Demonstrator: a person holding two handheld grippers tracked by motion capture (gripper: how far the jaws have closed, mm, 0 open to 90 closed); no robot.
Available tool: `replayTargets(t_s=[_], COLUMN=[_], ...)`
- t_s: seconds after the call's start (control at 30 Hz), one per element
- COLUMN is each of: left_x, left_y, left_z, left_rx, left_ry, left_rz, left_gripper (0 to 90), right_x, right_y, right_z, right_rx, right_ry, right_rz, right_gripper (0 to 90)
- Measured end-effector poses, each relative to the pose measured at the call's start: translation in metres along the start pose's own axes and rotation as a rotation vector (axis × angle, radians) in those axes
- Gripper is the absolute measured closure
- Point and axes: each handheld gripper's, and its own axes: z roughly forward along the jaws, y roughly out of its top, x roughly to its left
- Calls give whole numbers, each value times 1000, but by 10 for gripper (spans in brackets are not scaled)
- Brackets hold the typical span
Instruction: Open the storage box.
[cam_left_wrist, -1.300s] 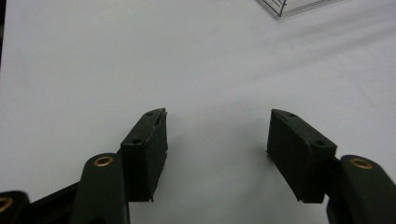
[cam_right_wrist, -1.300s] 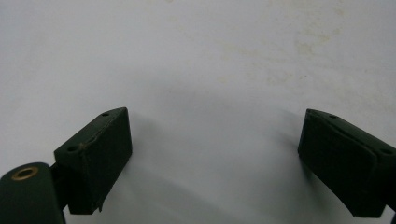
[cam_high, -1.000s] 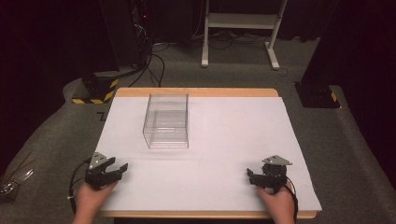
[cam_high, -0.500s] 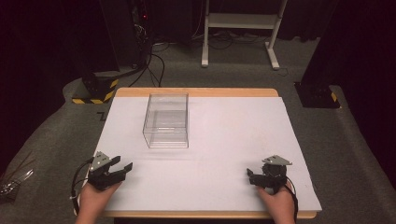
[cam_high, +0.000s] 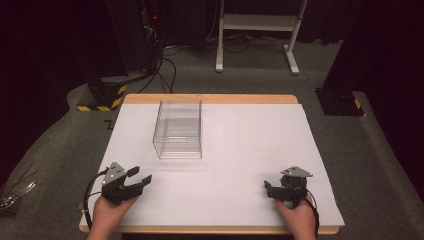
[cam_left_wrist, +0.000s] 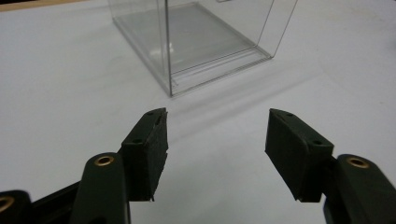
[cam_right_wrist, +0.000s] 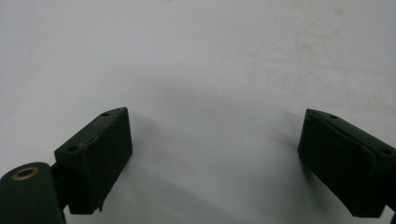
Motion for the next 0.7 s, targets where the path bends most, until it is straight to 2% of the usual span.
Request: replayTargets(t_s=[0.2, 0.37, 0.7], left_x=[-8, -14, -16], left_y=[6, 8, 9], left_z=[0, 2, 3], left_rx=[-22, -15, -27], left_ry=[-27, -26, -31], left_rz=[4, 31, 24], left_gripper=[394, 395, 419], right_x=[0, 0, 0], right_y=[0, 0, 0], right_z=[0, 0, 0], right_rx=[0, 0, 0], right_ry=[0, -1, 0], right_rz=[-1, -1, -1], right_gripper=[96, 97, 97])
